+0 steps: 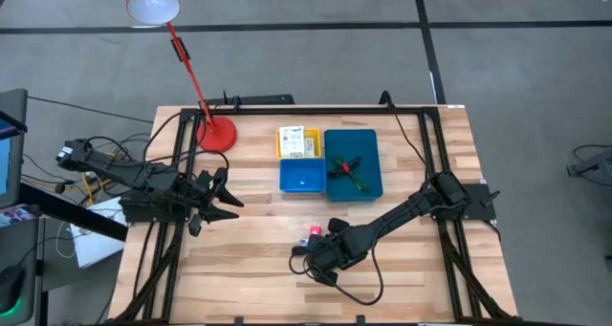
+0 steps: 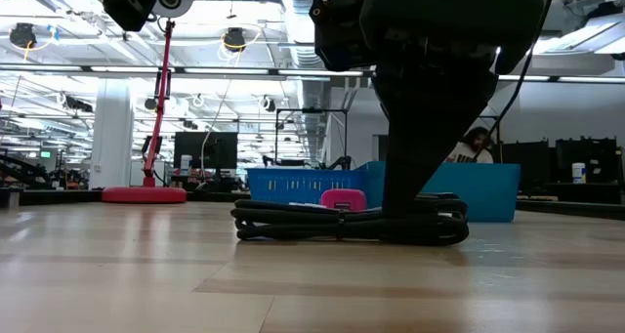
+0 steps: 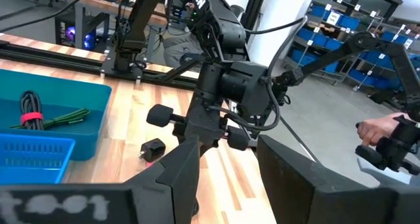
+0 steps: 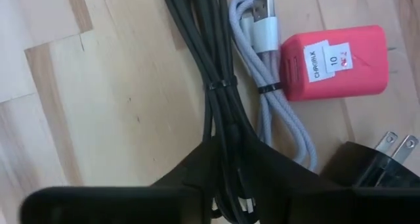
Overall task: Pick and place items into bin
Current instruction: Put the black charger cable into the light blue bin
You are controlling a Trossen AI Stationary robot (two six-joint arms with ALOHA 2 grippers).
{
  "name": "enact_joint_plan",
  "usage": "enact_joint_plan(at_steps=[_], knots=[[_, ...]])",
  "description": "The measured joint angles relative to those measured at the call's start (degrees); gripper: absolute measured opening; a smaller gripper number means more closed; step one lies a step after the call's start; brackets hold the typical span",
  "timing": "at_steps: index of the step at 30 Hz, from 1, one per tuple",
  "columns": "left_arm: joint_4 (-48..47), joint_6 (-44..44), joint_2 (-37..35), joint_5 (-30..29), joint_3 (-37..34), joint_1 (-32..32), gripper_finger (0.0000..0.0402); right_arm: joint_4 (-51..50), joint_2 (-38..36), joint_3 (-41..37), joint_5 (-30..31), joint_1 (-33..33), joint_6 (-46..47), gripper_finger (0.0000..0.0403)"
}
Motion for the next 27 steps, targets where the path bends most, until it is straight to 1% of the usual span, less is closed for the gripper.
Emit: enact_joint_plan(at_steps=[5,7,17,22,27], knots=[[-0.02,0.00,0.00,0.00,0.00,0.00,0.0142,0.52,0.04,0.00,-0.09,0.30,0.01,0.0017],[-0.03,0.00,0.00,0.00,0.00,0.00,0.0142,1.07,0.15,0.00,-0.24,0.50,0.03,0.0006],[-0.08,0.00,0.00,0.00,0.01,0.00,0.0142,4.54,0.48,-0.73,-1.34,0.79,0.12,0.0033],[-0.12,0.00,0.00,0.00,0.02,0.00,0.0142,5.47,0.35,-1.56,-2.38,0.75,0.15,0.0060],[-0.17,0.00,0.00,0.00,0.02,0.00,0.0142,9.85,0.24,-4.53,-3.44,0.76,0.14,0.0086]])
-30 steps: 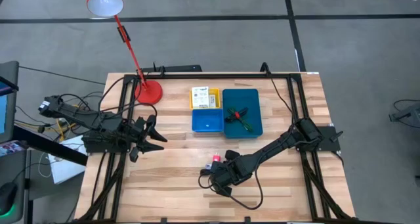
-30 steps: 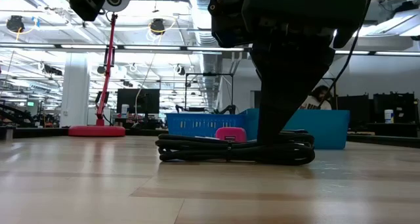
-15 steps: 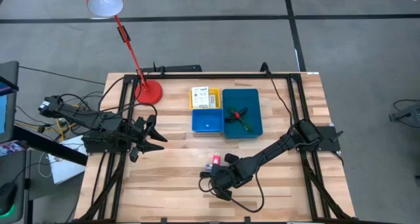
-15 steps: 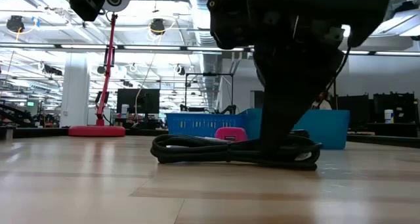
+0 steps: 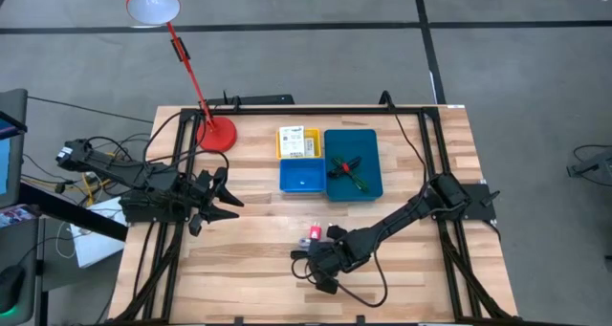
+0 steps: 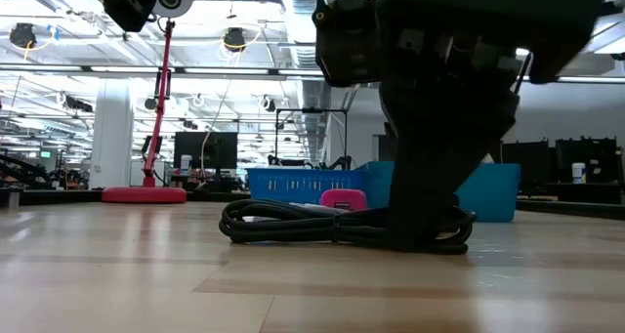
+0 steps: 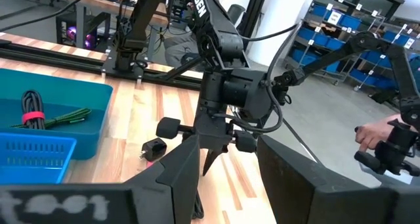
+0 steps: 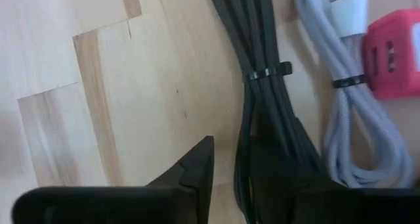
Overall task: Pick and place items into bin
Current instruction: Put the black charger cable into the light blue bin
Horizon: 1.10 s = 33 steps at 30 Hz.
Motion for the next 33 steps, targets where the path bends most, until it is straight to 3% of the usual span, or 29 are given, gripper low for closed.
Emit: enact_joint_plan(at_steps=[6,13,24,33], knots=[[-0.02,0.00,0.00,0.00,0.00,0.00,0.0142,1.96,-0.29,-2.11,-0.29,0.00,0.85,0.0088],[-0.07,0.00,0.00,0.00,0.00,0.00,0.0142,2.08,-0.24,-2.34,-0.08,0.23,1.18,0.0013],[-0.35,0.00,0.00,0.00,0.00,0.00,0.0142,2.43,-0.42,-1.80,2.65,1.69,4.78,0.0009],[-0.38,0.00,0.00,0.01,0.00,0.00,0.0142,-6.22,-0.09,7.75,4.72,3.69,2.55,0.0006]])
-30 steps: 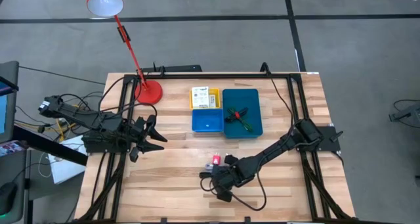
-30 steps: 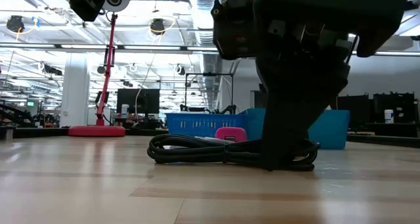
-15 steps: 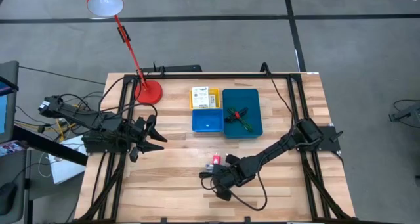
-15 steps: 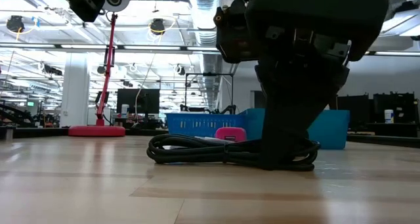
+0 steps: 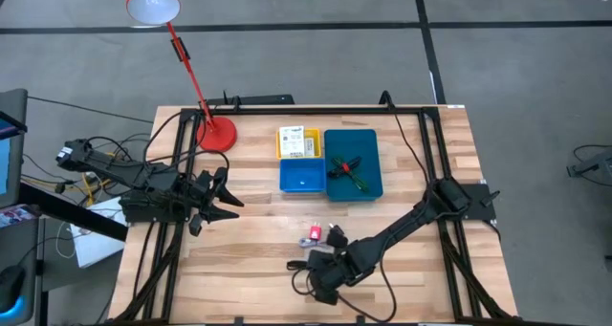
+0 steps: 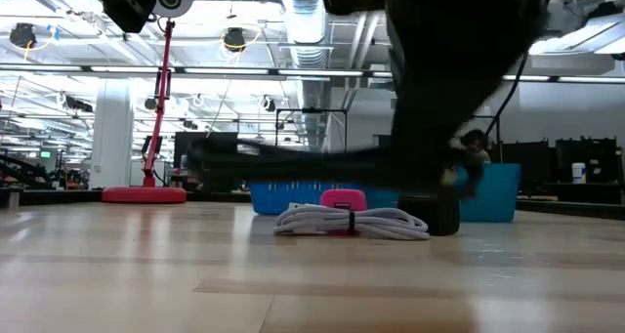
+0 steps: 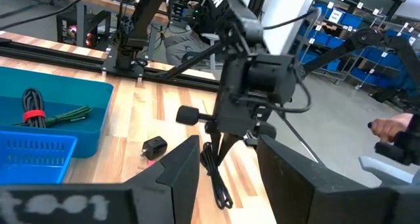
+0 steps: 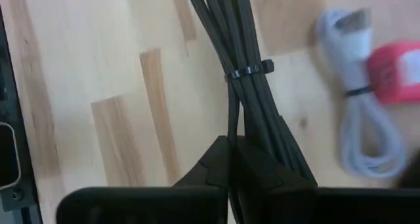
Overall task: Pick and place items into bin
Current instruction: Put the black charger cable into the light blue bin
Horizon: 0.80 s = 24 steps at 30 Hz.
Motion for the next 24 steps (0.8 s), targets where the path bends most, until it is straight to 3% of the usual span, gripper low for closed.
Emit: enact_joint_plan(at_steps=[4,9,15,24], knots=[[-0.01,0.00,0.02,0.01,0.00,0.00,0.0142,-7.61,-0.18,5.96,4.02,0.53,-1.19,0.0006],[-0.01,0.00,0.02,-0.01,0.00,0.02,0.0142,-24.81,-0.22,13.83,11.30,0.80,-0.57,0.0003],[-0.01,0.00,0.02,0.00,0.00,0.01,0.0142,-50.82,-0.42,21.52,22.05,-1.76,10.69,0.0003],[-0.53,-0.04,0.02,0.01,0.04,0.02,0.0142,-50.50,-1.55,21.52,23.38,-11.58,6.39,0.0004]])
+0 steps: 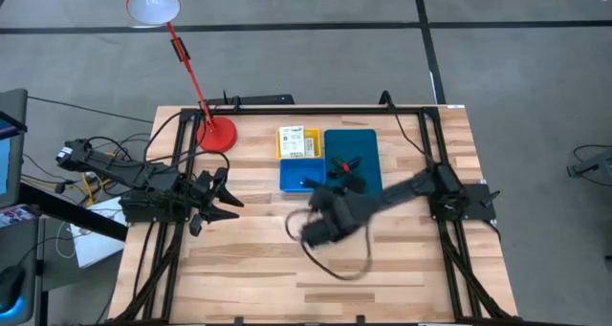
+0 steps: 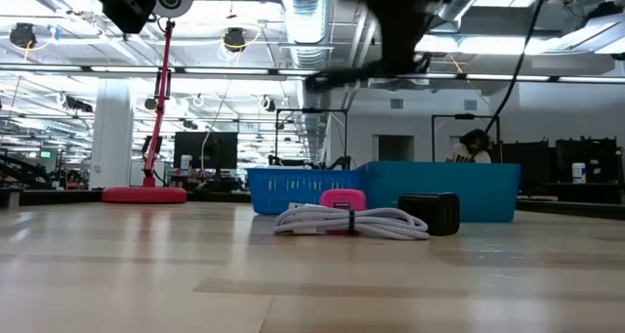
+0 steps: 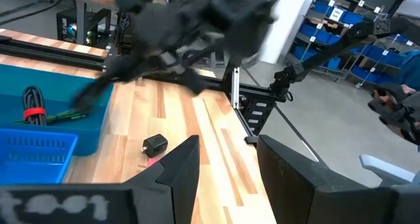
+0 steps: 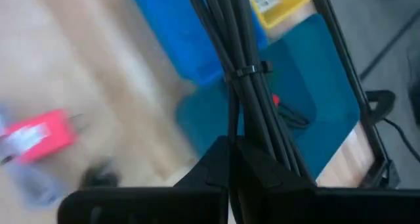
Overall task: Pick and place items into bin
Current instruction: Put the black charger cable into the light blue bin
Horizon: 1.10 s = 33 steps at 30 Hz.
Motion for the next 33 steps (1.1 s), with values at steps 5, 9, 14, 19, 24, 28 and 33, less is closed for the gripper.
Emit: enact_joint_plan(at_steps=[5,9,14,19,24,28,33], knots=[[-0.42,-0.60,-0.02,-0.07,0.00,0.00,0.0142,-0.51,-0.41,-0.78,-1.24,-6.75,-0.03,0.0005],[-0.42,-0.62,-0.02,-0.04,0.00,0.00,0.0142,-0.44,-0.10,-2.47,-2.93,-11.91,0.05,0.0007],[-0.50,-0.82,0.00,-0.02,0.00,0.00,0.0142,-0.33,-0.15,-6.40,-7.29,-17.32,-0.06,0.0007],[-0.86,-0.82,0.00,-0.02,0.00,0.00,0.0142,-0.39,-0.15,-11.12,-11.44,-19.55,-0.04,0.0012],[-0.86,-0.82,0.00,0.00,0.00,0.00,0.0142,-0.39,-0.15,-13.93,-10.58,-18.57,-0.01,0.0042],[-0.86,-0.79,0.00,0.00,0.00,0.00,0.0142,-0.36,-0.15,-14.25,-7.02,-16.49,0.10,0.0070],[-0.83,-0.76,0.00,0.00,0.00,0.00,0.0142,-0.37,-0.15,-14.25,-4.09,-14.00,1.32,0.0096]])
